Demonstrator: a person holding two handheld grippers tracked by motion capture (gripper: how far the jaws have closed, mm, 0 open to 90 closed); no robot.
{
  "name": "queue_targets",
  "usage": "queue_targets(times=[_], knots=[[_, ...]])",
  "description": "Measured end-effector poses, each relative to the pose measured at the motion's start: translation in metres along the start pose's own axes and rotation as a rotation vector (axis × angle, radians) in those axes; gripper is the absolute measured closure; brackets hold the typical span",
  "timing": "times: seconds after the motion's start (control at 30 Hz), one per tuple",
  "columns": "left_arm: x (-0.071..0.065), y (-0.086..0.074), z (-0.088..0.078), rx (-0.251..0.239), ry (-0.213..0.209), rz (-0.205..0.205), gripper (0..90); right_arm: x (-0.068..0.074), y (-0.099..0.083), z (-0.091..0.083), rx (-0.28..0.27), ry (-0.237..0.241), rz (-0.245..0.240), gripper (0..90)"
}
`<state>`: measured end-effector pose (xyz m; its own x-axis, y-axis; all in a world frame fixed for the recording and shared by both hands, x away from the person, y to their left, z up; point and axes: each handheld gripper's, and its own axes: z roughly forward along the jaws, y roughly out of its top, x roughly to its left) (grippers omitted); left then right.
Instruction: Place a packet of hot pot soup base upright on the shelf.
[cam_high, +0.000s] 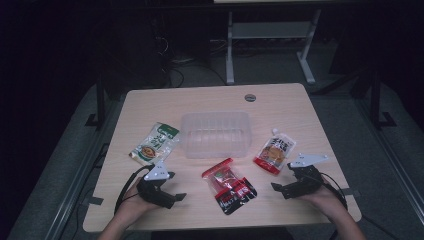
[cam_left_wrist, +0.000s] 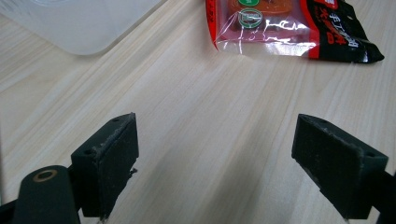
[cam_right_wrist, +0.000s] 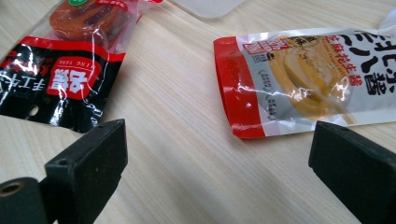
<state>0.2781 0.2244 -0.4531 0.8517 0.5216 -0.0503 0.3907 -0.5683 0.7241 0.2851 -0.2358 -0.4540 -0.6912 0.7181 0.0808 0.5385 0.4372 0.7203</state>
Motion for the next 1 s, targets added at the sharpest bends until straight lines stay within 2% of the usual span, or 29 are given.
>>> queue_targets(times=[0.17, 0.2, 0.27, 0.33, 0.37, 0.47, 0.5, 0.53, 0.57, 0.63, 0.67, 0.7, 0.73, 0.8, 1.0], knots=[[0.001, 0.001, -0.002, 0.003, 0.001, -0.002, 18.6, 0.0, 0.002, 0.0, -0.001, 0.01, -0.001, 4.2], [0.001, 0.001, -0.003, 0.003, 0.002, 0.002, 24.0, 0.001, 0.003, 0.0, 0.002, 0.011, -0.011, 4.2], [0.001, 0.003, -0.005, 0.005, 0.0, 0.004, 27.4, 0.001, 0.004, 0.001, -0.004, 0.013, -0.01, 4.2], [0.0, 0.005, -0.006, -0.007, -0.008, -0.017, 35.2, 0.001, 0.004, 0.002, -0.005, 0.018, -0.015, 4.2], [0.001, 0.007, -0.006, -0.003, -0.014, -0.013, 44.0, 0.002, 0.005, 0.003, -0.001, 0.023, -0.013, 4.2], [0.0, 0.012, -0.004, -0.003, -0.032, -0.016, 56.5, 0.003, 0.005, 0.003, 0.0, 0.024, -0.013, 4.2], [-0.001, 0.014, -0.003, -0.002, -0.037, -0.012, 56.5, 0.003, 0.005, 0.003, -0.003, 0.026, -0.016, 4.3], [-0.002, 0.015, -0.003, -0.001, -0.045, -0.009, 60.5, 0.004, 0.006, 0.003, -0.003, 0.025, -0.015, 4.8], [-0.004, 0.018, -0.002, 0.0, -0.058, -0.007, 69.1, 0.004, 0.007, 0.002, -0.004, 0.031, -0.01, 6.3], [-0.005, 0.019, -0.002, 0.002, -0.064, -0.001, 78.5, 0.005, 0.009, 0.002, 0.0, 0.031, -0.008, 6.8], [-0.005, 0.02, -0.002, 0.003, -0.071, 0.0, 83.6, 0.005, 0.012, 0.003, -0.001, 0.036, -0.008, 10.4], [-0.006, 0.02, -0.002, 0.003, -0.076, -0.006, 83.6, 0.005, 0.012, 0.003, -0.001, 0.036, -0.008, 10.4], [-0.006, 0.021, -0.003, 0.0, -0.078, -0.008, 89.7, 0.005, 0.015, 0.004, -0.013, 0.05, -0.004, 12.5], [-0.006, 0.026, -0.004, -0.002, -0.081, -0.005, 89.8, 0.006, 0.019, 0.006, -0.015, 0.061, 0.005, 13.2], [-0.009, 0.039, 0.003, -0.02, -0.087, 0.017, 89.8, 0.011, 0.023, 0.013, -0.008, 0.075, -0.009, 13.2]])
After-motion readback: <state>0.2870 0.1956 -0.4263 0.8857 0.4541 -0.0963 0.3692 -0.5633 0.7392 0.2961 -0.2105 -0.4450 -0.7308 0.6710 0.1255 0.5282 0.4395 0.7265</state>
